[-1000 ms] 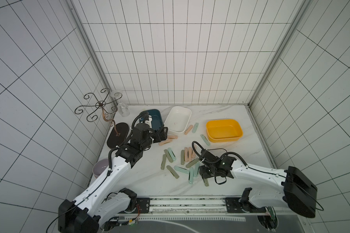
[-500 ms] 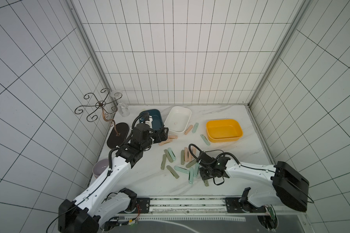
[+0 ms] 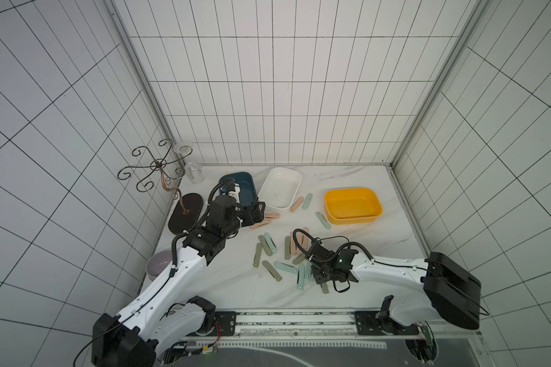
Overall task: Place the fruit knives into the storage box by color
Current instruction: Pick up the fruit knife from the center of the board.
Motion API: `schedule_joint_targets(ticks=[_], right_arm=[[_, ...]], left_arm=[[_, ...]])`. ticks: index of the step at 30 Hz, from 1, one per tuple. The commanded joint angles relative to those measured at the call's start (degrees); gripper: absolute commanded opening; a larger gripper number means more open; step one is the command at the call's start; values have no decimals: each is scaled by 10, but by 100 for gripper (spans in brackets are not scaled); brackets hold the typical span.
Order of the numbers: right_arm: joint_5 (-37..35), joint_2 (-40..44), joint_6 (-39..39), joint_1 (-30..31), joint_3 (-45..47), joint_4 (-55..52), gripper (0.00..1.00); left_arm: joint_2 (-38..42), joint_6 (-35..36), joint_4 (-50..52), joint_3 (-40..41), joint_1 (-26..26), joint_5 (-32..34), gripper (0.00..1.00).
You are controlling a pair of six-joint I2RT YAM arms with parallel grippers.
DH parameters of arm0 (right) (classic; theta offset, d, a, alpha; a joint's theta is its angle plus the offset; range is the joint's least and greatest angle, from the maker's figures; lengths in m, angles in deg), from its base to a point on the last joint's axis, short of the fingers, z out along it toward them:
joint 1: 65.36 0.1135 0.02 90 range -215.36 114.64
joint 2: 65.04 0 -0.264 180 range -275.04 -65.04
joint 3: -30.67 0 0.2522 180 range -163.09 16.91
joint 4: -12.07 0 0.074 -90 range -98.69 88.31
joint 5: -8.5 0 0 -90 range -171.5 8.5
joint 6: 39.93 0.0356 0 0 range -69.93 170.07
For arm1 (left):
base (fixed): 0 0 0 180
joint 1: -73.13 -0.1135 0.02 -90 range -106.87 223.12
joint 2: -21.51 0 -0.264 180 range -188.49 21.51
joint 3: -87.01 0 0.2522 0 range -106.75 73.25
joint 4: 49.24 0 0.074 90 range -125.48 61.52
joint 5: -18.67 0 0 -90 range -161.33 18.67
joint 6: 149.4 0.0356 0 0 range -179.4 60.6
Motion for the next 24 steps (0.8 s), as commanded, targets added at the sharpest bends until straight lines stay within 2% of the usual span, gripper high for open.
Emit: schedule_joint_targets(ticks=[1, 10, 24], right_arm=[[21, -26, 11, 8, 24, -7, 38], [46, -13, 21, 8, 42, 7, 38], [36, -2, 8, 11, 48, -29, 37]], left_arm=[[2, -8, -13, 7, -1, -3, 97], [5, -10, -14, 8, -1, -4, 97], [2, -16, -19, 9, 0, -2, 97]])
